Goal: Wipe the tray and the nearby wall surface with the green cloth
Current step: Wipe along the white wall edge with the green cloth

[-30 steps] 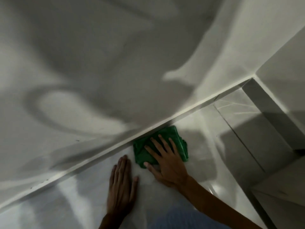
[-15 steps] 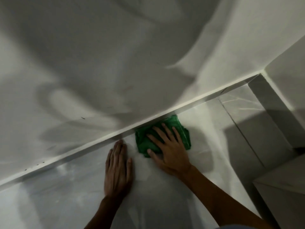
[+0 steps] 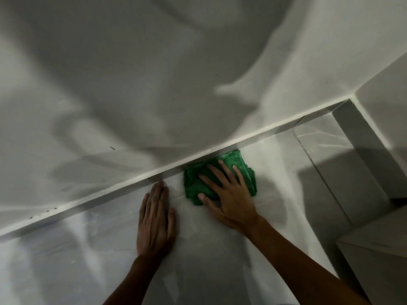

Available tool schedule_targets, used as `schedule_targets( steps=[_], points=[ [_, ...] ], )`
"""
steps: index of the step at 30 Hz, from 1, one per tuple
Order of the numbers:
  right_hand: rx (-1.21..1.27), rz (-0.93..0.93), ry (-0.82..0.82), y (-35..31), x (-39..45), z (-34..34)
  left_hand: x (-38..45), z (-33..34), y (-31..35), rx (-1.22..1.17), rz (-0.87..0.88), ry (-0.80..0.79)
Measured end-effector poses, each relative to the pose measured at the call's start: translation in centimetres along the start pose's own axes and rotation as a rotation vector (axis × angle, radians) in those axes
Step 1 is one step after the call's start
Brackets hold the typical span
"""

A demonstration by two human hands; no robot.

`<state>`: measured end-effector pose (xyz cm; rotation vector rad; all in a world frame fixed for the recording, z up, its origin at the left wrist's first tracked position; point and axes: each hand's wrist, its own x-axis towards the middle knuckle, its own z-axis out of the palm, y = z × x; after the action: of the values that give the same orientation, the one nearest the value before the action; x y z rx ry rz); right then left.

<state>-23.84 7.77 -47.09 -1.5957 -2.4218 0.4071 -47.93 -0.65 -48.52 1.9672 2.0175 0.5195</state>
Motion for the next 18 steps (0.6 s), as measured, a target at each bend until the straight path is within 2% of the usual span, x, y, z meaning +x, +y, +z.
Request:
schedule_targets(
  steps=[2, 5, 7, 11, 14, 18],
  points=[
    [-0.044, 0.132, 0.002, 1.9, -0.2, -0.9, 0.0, -0.2, 0.0, -0.018, -0.004, -0.013],
    [-0.035, 0.410, 0.135, 3.5, 0.7, -2.1, 0.0, -0.4, 0.1, -0.043, -0.017, -0.026],
    [0.003, 0.471, 0.156, 3.2, 1.5, -2.3, 0.0, -0.3, 0.2, -0.051, -0.023, -0.018],
    [0.052, 0.313, 0.074, -1.0, 1.4, -0.9, 0.0, -0.2, 0.1, -0.043, -0.007, -0.002],
    [0.074, 0.196, 0.091, -4.1, 1.3, 0.9, 0.1, -0.3, 0.2, -0.050, -0.008, -0.001],
    [-0.010, 0.029, 0.049, -0.5, 0.5, -0.3, 0.0, -0.4, 0.1, -0.056, -0.003, 0.001]
  ],
)
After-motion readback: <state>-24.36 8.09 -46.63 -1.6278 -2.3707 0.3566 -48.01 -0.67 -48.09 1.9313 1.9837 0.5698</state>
